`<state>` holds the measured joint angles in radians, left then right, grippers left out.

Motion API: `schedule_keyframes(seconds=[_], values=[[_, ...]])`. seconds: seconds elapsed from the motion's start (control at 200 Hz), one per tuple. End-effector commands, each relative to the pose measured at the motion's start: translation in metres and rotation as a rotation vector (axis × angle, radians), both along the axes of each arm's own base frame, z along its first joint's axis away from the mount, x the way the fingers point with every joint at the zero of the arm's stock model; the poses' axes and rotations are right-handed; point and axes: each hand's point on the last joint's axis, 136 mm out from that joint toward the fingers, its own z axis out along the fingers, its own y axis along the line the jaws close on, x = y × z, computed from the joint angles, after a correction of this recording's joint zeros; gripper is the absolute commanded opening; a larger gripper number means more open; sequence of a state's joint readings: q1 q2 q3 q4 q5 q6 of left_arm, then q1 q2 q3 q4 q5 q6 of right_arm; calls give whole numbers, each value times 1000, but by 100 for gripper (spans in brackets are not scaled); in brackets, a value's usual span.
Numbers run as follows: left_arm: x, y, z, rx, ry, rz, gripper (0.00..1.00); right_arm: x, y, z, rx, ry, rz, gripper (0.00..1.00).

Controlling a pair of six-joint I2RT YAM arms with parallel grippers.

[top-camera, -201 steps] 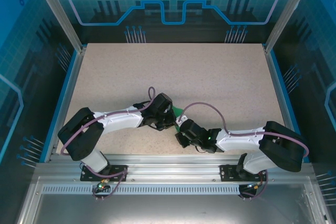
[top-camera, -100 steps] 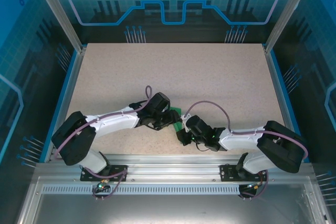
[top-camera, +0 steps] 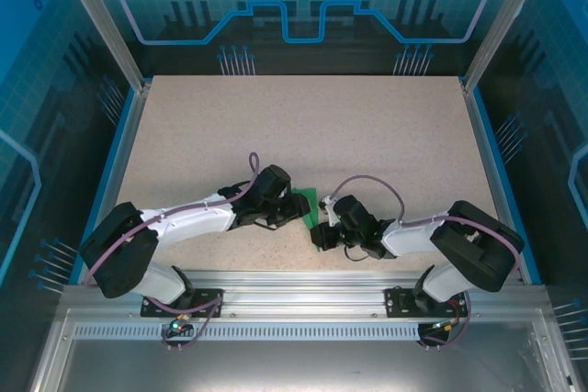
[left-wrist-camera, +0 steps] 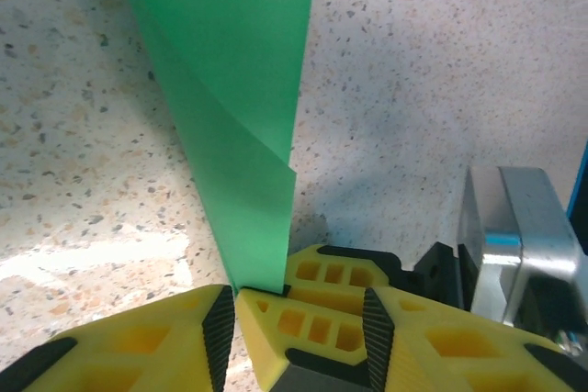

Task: Fold a paper plane with a square sheet of paper (pick it up from the middle)
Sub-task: Fold the wing for the fifth time at the center of the table.

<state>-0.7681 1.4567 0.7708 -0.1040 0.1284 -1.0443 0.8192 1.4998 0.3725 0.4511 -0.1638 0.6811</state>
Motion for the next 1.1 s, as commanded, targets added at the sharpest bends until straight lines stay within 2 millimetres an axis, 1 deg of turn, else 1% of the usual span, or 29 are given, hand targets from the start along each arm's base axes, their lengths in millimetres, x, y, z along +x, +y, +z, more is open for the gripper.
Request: schedule_keyframes(seconds=[0.0,0.31,0.53,0.755,0.985,1.09], values=[[4,-5,2,-39,-21,-15,44,-3,0,-3,57,71,-16,12],[6,-13,-1,-60,-32,-47,44,0,-7,-2,100,115,-58,12],[10,-22,-14,-62,-21,-72,43,1,-10,-4,107,124,-83,12],[17,-31,-24,-56,-28,-94,43,0,-11,-6,94,142,-87,14],[18,-30,-36,-30,-8,-96,41,0,-11,-6,73,167,-90,18],[18,-31,-41,-23,0,-99,41,1,-8,0,86,160,-79,19]])
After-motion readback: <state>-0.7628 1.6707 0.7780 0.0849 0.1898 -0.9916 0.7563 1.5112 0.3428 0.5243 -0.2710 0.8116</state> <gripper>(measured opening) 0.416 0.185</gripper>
